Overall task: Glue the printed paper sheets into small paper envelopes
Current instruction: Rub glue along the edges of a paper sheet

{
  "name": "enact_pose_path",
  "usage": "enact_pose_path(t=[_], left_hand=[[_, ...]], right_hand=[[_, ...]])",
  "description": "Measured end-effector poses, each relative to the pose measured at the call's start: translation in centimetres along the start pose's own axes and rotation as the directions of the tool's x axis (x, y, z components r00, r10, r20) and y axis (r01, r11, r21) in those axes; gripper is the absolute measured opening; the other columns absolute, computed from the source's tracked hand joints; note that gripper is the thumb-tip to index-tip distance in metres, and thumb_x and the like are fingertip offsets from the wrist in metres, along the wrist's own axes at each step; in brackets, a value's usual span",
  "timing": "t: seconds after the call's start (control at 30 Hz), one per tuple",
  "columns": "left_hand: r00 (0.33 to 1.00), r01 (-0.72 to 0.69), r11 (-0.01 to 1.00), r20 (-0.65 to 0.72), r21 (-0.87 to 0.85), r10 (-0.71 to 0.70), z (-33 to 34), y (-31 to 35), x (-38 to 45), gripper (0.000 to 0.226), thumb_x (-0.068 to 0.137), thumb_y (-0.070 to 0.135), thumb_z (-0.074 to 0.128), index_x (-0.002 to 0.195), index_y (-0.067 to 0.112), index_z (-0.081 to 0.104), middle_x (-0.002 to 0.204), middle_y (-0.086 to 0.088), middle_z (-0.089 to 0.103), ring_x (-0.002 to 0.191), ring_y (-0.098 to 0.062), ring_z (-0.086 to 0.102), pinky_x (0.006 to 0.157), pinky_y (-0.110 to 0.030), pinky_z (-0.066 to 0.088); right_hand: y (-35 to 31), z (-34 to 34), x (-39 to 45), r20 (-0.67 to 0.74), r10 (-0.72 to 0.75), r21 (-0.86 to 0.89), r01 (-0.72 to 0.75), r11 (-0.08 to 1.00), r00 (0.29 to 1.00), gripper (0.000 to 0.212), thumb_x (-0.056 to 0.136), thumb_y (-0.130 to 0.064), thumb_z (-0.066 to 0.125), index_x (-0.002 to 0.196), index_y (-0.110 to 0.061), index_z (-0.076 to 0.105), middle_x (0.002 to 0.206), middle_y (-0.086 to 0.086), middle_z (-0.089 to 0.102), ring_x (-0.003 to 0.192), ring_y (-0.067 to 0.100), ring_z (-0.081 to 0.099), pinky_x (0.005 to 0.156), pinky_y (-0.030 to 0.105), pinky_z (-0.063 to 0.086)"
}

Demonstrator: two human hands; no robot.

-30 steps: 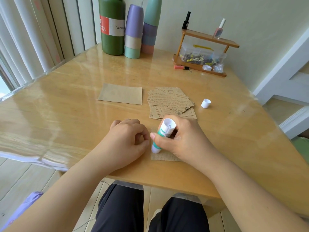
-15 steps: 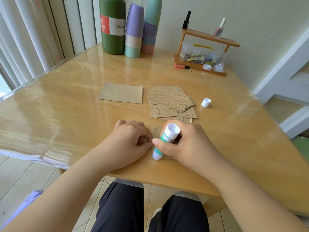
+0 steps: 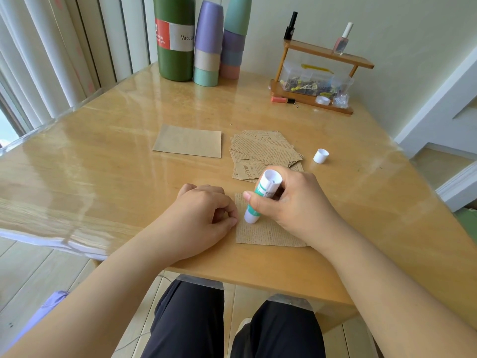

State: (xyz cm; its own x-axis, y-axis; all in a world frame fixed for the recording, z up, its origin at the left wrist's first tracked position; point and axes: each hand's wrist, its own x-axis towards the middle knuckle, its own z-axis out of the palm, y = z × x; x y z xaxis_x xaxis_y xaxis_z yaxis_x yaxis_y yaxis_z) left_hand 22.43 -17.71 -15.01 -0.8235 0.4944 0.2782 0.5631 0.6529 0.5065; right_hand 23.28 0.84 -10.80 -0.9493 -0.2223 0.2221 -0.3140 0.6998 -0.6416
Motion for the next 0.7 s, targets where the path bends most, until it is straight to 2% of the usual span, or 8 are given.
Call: enact_pose_path(t=[0.13,0.3,0.43,0.53,0.63,0.7], left_hand=[[1.0,-0.002,1.0,-0.015,0.0,0.002,0.1,0.0,0.0,0.009,0.075,0.035,0.051,0.071,0.03,0.058,0.06,0.013,0.041,0.076,0.005,0.046,0.082,-0.018,0.028],[1.0,-0.002,1.0,-0.031,-0.012,0.002,0.1,0.0,0.0,0.014,0.075,0.033,0.052,0.073,0.027,0.064,0.06,0.014,0.042,0.073,0.008,0.045,0.084,-0.023,0.031],[0.999,-0.018,0.999,-0.039,-0.037,0.017,0.0,0.1,0.0,0.008,0.074,0.029,0.054,0.068,0.034,0.056,0.058,0.015,0.041,0.069,0.01,0.045,0.071,-0.024,0.032],[0.999,-0.017,0.999,-0.046,-0.039,0.016,0.1,0.1,0.0,0.008,0.074,0.028,0.055,0.069,0.032,0.06,0.058,0.015,0.042,0.069,0.009,0.046,0.073,-0.026,0.033],[0.998,-0.016,0.999,-0.053,-0.05,0.013,0.1,0.1,0.0,0.009,0.074,0.028,0.055,0.069,0.031,0.062,0.058,0.015,0.043,0.069,0.009,0.046,0.07,-0.024,0.032],[0.999,-0.019,0.999,-0.052,-0.049,0.016,0.1,0.2,0.0,0.009,0.074,0.027,0.055,0.068,0.032,0.06,0.058,0.015,0.042,0.069,0.009,0.046,0.071,-0.024,0.032]], right_hand=[[-0.2,-0.2,-0.4,0.022,-0.009,0.005,0.009,1.0,1.0,0.028,0.081,-0.031,0.068,0.069,-0.013,0.053,0.066,0.002,0.071,0.05,0.008,0.041,0.05,0.027,0.038],[-0.8,-0.6,-1.8,0.041,-0.02,0.025,0.019,0.999,0.999,0.026,0.082,-0.025,0.069,0.067,-0.01,0.054,0.064,-0.005,0.071,0.049,0.007,0.043,0.048,0.015,0.033],[-0.6,-0.9,-2.9,0.04,-0.032,0.064,0.03,0.998,0.999,0.028,0.08,-0.027,0.07,0.066,-0.009,0.053,0.064,-0.002,0.071,0.049,0.008,0.043,0.048,0.02,0.035],[-0.4,-0.9,-3.4,0.017,-0.033,0.069,0.032,0.997,0.999,0.031,0.075,-0.037,0.066,0.065,-0.01,0.054,0.063,0.003,0.069,0.054,0.022,0.048,0.05,0.031,0.04],[-0.3,-1.0,-3.5,-0.001,-0.032,0.081,0.032,0.996,0.999,0.031,0.073,-0.037,0.065,0.065,-0.009,0.055,0.062,0.003,0.068,0.055,0.024,0.048,0.051,0.032,0.04],[-0.2,-1.0,-3.3,0.012,-0.021,0.078,0.02,0.997,1.0,0.032,0.074,-0.038,0.067,0.066,-0.009,0.055,0.064,0.005,0.069,0.053,0.02,0.045,0.049,0.03,0.039]])
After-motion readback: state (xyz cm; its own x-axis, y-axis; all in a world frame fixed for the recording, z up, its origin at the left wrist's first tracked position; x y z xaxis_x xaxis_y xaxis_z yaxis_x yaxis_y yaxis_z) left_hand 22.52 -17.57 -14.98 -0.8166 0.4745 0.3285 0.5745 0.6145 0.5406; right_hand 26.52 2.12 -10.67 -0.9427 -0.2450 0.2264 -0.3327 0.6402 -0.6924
